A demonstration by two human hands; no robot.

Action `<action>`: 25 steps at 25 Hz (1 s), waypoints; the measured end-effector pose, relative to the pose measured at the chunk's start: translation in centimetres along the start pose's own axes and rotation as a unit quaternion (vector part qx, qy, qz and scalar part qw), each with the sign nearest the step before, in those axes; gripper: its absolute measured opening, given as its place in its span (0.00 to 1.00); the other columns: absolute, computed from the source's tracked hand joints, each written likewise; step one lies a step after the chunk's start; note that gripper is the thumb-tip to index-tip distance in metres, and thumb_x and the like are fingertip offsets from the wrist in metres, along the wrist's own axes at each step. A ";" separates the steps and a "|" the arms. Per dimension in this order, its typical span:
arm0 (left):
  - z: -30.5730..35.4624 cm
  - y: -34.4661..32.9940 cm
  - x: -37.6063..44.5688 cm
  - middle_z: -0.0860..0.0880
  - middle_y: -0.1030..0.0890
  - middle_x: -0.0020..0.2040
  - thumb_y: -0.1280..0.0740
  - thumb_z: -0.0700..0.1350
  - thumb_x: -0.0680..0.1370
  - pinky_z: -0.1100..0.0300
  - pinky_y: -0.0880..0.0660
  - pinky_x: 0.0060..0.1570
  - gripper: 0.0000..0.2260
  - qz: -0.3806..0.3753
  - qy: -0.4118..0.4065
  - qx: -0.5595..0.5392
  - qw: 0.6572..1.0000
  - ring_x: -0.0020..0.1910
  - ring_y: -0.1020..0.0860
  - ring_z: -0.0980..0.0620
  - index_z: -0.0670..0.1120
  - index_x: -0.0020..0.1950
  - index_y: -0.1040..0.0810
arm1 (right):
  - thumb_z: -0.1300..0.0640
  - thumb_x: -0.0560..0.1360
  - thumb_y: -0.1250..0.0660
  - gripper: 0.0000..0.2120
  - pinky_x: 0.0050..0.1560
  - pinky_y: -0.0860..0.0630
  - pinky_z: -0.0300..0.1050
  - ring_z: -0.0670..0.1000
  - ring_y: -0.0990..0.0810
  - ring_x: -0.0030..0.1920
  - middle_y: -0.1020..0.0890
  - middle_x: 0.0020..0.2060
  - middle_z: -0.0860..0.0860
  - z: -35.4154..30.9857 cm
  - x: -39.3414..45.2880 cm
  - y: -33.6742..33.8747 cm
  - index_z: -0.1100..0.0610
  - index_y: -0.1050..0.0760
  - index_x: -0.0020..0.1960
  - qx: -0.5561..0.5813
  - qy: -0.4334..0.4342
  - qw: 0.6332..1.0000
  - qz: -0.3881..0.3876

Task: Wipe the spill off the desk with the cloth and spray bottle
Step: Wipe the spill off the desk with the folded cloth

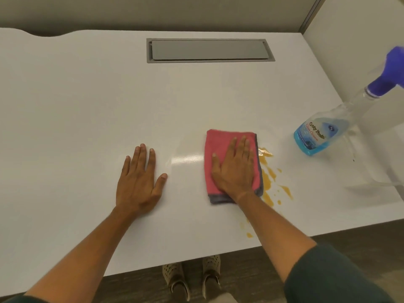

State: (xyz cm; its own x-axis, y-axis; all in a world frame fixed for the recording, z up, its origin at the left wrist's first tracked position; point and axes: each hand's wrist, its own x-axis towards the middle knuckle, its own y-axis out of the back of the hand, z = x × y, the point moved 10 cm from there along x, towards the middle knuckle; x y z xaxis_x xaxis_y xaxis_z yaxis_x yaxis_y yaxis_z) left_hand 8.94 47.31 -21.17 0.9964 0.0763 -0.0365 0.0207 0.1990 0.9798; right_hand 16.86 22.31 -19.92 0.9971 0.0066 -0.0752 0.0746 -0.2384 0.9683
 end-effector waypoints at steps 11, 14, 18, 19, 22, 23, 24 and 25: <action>0.1 0.1 -0.1 0.43 0.55 0.80 0.58 0.62 0.79 0.51 0.58 0.77 0.34 -0.006 0.001 0.008 1.000 0.79 0.59 0.49 0.44 0.80 0.56 | 0.37 0.79 0.52 0.40 0.78 0.58 0.56 0.61 0.55 0.78 0.51 0.78 0.65 3.5 4.3 0.6 0.65 0.54 0.78 -0.011 -0.065 0.998 -0.002; 0.1 0.1 -0.2 0.44 0.56 0.80 0.58 0.63 0.79 0.51 0.58 0.77 0.34 -0.009 0.003 0.006 1.000 0.79 0.59 0.49 0.45 0.80 0.56 | 0.37 0.79 0.51 0.40 0.78 0.57 0.56 0.61 0.54 0.78 0.51 0.78 0.65 6.3 3.3 1.1 0.65 0.55 0.78 0.002 -0.122 0.992 0.014; 0.1 0.1 -0.1 0.43 0.55 0.80 0.58 0.63 0.79 0.51 0.59 0.77 0.34 -0.006 0.003 0.006 1.000 0.79 0.58 0.49 0.45 0.80 0.55 | 0.35 0.79 0.55 0.40 0.78 0.57 0.54 0.59 0.54 0.79 0.51 0.78 0.63 8.1 -2.2 1.6 0.63 0.56 0.79 -0.012 -0.065 0.998 0.004; 0.1 0.1 -0.1 0.43 0.55 0.80 0.58 0.63 0.79 0.51 0.59 0.77 0.35 -0.005 0.003 0.005 1.000 0.79 0.58 0.49 0.45 0.80 0.55 | 0.34 0.79 0.56 0.41 0.78 0.59 0.52 0.57 0.55 0.79 0.52 0.79 0.61 8.3 -3.9 1.5 0.62 0.58 0.79 -0.021 -0.032 0.999 -0.007; 0.0 0.1 -0.1 0.43 0.54 0.80 0.58 0.64 0.78 0.51 0.59 0.77 0.35 -0.003 0.006 0.004 1.000 0.79 0.58 0.49 0.45 0.80 0.55 | 0.32 0.78 0.57 0.41 0.77 0.59 0.51 0.56 0.57 0.79 0.55 0.79 0.58 10.6 -5.9 1.6 0.59 0.61 0.79 -0.038 -0.042 0.998 -0.016; 0.0 0.0 -0.1 0.43 0.54 0.80 0.58 0.64 0.78 0.50 0.58 0.77 0.35 -0.001 0.008 0.005 1.000 0.79 0.58 0.49 0.45 0.80 0.55 | 0.33 0.78 0.57 0.41 0.78 0.58 0.52 0.57 0.56 0.79 0.54 0.79 0.60 11.4 -5.2 1.8 0.60 0.60 0.79 -0.042 -0.079 0.996 -0.009; -0.1 0.0 -0.1 0.42 0.53 0.80 0.58 0.64 0.79 0.50 0.57 0.77 0.35 0.002 0.009 0.007 1.000 0.79 0.57 0.48 0.45 0.80 0.54 | 0.33 0.79 0.56 0.41 0.78 0.57 0.54 0.59 0.55 0.79 0.53 0.79 0.62 11.6 -4.1 2.0 0.62 0.59 0.79 -0.043 -0.115 0.992 -0.002; -0.1 0.0 0.0 0.42 0.53 0.80 0.58 0.63 0.79 0.50 0.57 0.77 0.35 0.003 0.010 0.009 1.000 0.79 0.57 0.48 0.45 0.80 0.54 | 0.35 0.79 0.55 0.41 0.78 0.56 0.55 0.60 0.55 0.79 0.53 0.78 0.63 11.4 -2.6 2.2 0.63 0.58 0.79 -0.041 -0.141 0.989 0.001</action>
State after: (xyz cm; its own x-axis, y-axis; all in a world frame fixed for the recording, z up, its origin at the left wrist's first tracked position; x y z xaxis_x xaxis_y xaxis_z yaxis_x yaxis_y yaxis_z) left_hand 8.95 47.37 -21.22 0.9947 0.0971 -0.0336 0.0155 0.1814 0.9833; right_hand 14.27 10.66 -20.28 0.9552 -0.2679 -0.1260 0.0853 -0.1586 0.9836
